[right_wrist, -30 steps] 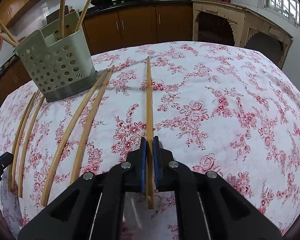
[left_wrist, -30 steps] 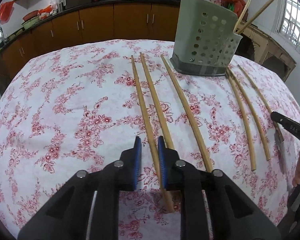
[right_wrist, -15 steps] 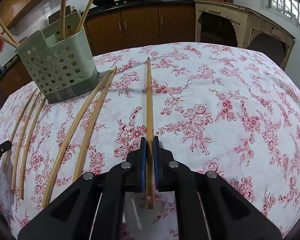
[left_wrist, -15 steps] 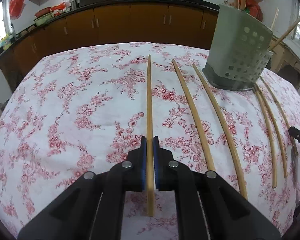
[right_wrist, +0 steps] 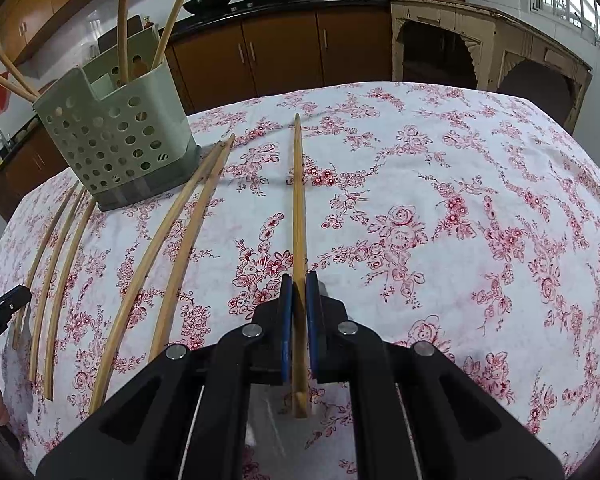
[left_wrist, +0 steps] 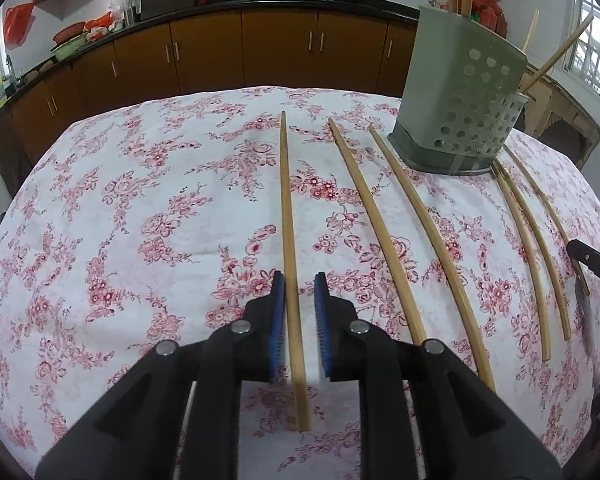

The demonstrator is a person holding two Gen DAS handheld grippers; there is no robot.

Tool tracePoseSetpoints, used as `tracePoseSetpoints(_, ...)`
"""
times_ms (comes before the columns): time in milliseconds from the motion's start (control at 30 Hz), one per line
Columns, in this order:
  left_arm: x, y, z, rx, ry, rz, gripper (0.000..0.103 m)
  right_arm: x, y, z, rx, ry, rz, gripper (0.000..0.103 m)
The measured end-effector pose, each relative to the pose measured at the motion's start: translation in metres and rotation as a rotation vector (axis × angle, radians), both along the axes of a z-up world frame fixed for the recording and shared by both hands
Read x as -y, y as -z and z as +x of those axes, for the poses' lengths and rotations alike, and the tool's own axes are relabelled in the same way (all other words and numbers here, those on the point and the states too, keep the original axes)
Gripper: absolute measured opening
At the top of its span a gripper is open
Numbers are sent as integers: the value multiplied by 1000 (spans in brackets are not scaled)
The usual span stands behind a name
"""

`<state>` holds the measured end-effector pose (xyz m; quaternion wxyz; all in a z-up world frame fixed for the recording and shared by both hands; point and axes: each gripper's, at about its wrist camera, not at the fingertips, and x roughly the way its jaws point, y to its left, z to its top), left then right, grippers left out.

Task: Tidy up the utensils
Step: 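Close the left tool on one chopstick while the right tool holds another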

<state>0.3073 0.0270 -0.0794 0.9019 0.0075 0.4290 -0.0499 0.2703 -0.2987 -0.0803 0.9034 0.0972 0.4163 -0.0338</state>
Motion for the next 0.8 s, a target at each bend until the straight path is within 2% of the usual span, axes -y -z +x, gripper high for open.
tracePoseSetpoints(167, 0, 0, 0, 0, 1, 4, 17, 0, 0, 0, 0, 0, 0, 8)
tracePoseSetpoints(300, 5, 1, -4, 5, 14, 65, 18, 0, 0, 0, -1, 0, -2, 8)
tracePoseSetpoints(800, 3, 0, -6, 3, 1, 64, 18, 0, 1, -1, 0, 0, 0, 8)
